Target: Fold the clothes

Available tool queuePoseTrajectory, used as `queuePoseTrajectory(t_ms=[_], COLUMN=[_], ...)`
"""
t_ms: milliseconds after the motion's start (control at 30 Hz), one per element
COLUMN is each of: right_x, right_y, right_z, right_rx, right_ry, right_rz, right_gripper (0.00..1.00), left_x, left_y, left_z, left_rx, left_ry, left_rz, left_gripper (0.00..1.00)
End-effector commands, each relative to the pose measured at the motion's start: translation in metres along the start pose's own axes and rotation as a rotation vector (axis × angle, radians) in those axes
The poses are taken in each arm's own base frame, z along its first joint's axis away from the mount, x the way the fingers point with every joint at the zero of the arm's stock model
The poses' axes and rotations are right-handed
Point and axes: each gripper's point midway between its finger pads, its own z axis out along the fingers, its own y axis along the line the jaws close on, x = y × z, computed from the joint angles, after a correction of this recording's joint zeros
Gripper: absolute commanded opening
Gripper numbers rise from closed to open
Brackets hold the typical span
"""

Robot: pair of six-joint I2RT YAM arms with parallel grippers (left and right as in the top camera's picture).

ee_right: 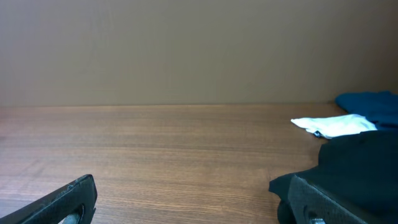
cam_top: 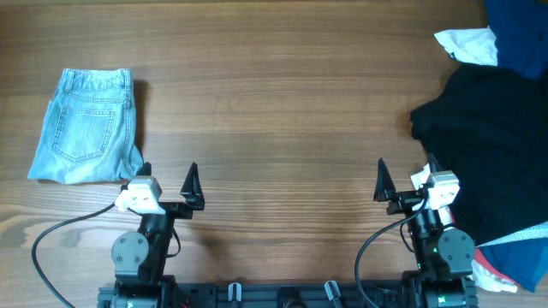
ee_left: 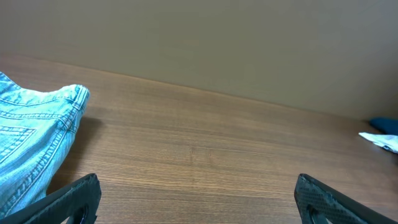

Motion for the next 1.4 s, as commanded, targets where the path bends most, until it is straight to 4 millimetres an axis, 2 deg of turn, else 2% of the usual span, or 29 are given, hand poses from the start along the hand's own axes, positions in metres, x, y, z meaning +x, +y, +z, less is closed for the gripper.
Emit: queuePoseTrajectory(t_ms=[0, 1100, 1300, 1367], right_x=[-0.0013, -0.0014, -0.0012, -0.0023], right_y=[-0.0035, -0.0034, -0.0032, -0.0048], right_z=[-0.0005, -0.0004, -0.0006, -0.0018], right_rx=[0.018, 0.018, 0.016, 0.029], right_ry=[-0.012, -0.012, -0.009, 0.009], right_rz=[-0.008, -0.006, 0.101, 0.096], right_gripper=[1.00, 1.00, 1.00, 1.00], left_x=[0.0018, 0.0020, 0.0013, 0.0032], left_y=[-0.0014, -0.0010, -0.0017, -0.0078], left_z=[-0.0001, 0.0000, 0.0007, 0.0001], left_rx=[0.008, 0.006, 0.010, 0.043], left_ry=[0.001, 0.001, 0.000, 0.017], left_rz=[-0.005, -0.005, -0.006, -0.006], left_gripper=[1.00, 1.00, 1.00, 1.00])
